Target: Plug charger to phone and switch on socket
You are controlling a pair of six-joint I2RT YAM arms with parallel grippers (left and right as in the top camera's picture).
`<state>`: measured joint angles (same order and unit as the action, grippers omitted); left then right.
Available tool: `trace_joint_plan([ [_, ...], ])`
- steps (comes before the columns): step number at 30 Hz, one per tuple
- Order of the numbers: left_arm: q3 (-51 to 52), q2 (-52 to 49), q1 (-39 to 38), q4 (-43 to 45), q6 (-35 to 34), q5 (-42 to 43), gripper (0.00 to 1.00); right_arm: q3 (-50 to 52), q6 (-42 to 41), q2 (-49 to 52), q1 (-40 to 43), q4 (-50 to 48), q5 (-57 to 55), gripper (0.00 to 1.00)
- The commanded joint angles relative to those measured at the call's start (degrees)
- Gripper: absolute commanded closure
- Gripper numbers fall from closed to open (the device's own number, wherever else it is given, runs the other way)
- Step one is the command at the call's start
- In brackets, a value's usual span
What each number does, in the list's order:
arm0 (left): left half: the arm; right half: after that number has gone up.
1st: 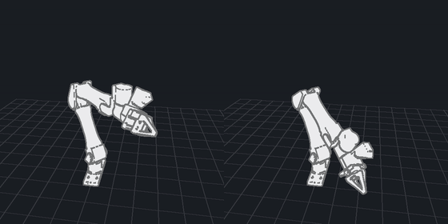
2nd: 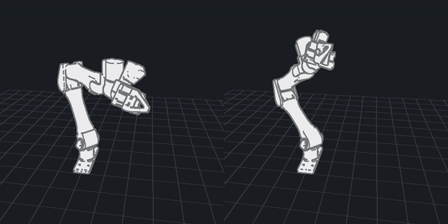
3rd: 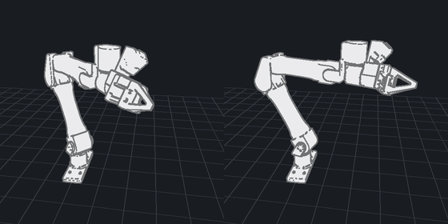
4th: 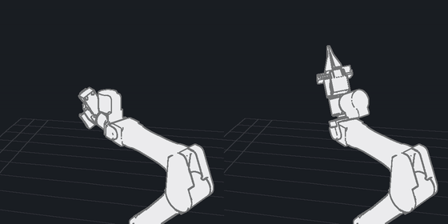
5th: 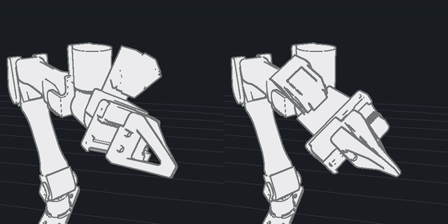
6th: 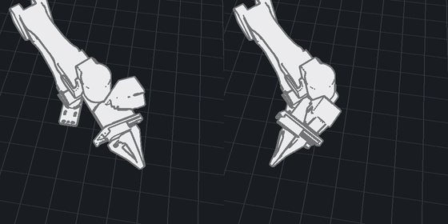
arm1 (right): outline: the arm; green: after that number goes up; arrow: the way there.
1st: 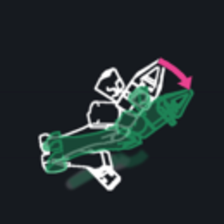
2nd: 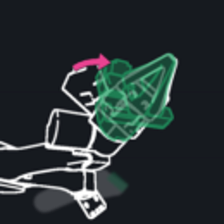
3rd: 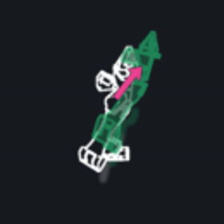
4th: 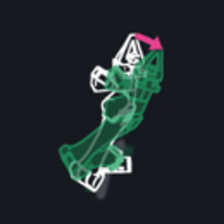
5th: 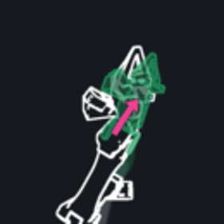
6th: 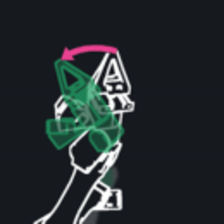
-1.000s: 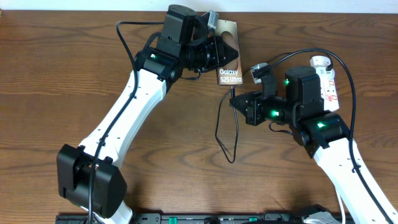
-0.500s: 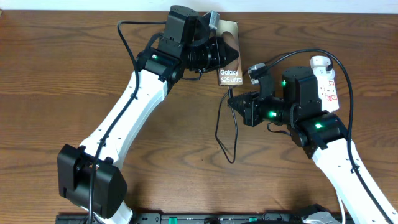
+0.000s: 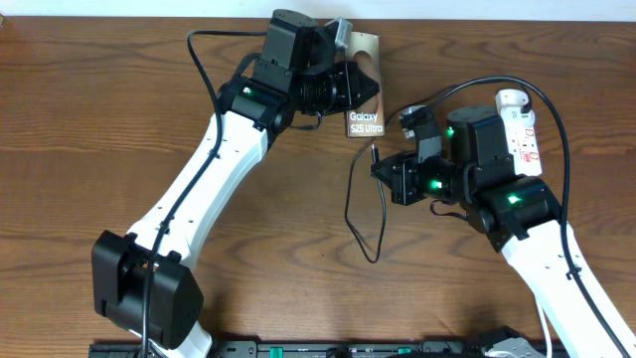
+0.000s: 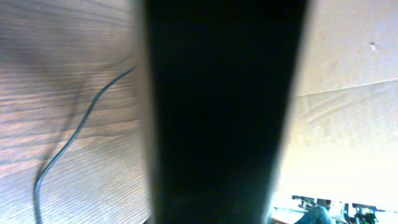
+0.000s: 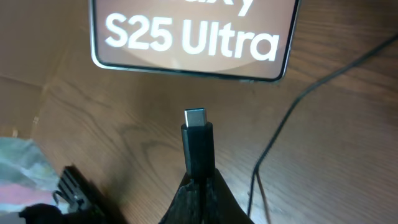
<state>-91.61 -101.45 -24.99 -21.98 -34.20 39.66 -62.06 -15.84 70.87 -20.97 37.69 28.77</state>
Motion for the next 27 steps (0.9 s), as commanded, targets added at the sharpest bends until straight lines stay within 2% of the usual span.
trace_joint_plan([
  [1, -1.2, 2.2, -0.5, -0.3, 1.4, -1.8, 0.92, -2.0, 1.0, 0.1, -2.5, 1.0, -4.5, 0.99],
  [18, -1.2, 2.2, -2.5, -0.5, 3.8, -1.5, 0.93, -2.1, 2.2, 2.9, -3.9, 0.2, -4.7, 0.99],
  [27, -1.2, 2.2, -2.4, -0.5, 3.8, -4.9, 0.93, -2.1, 2.6, 2.9, -3.9, 2.0, -4.3, 0.99],
])
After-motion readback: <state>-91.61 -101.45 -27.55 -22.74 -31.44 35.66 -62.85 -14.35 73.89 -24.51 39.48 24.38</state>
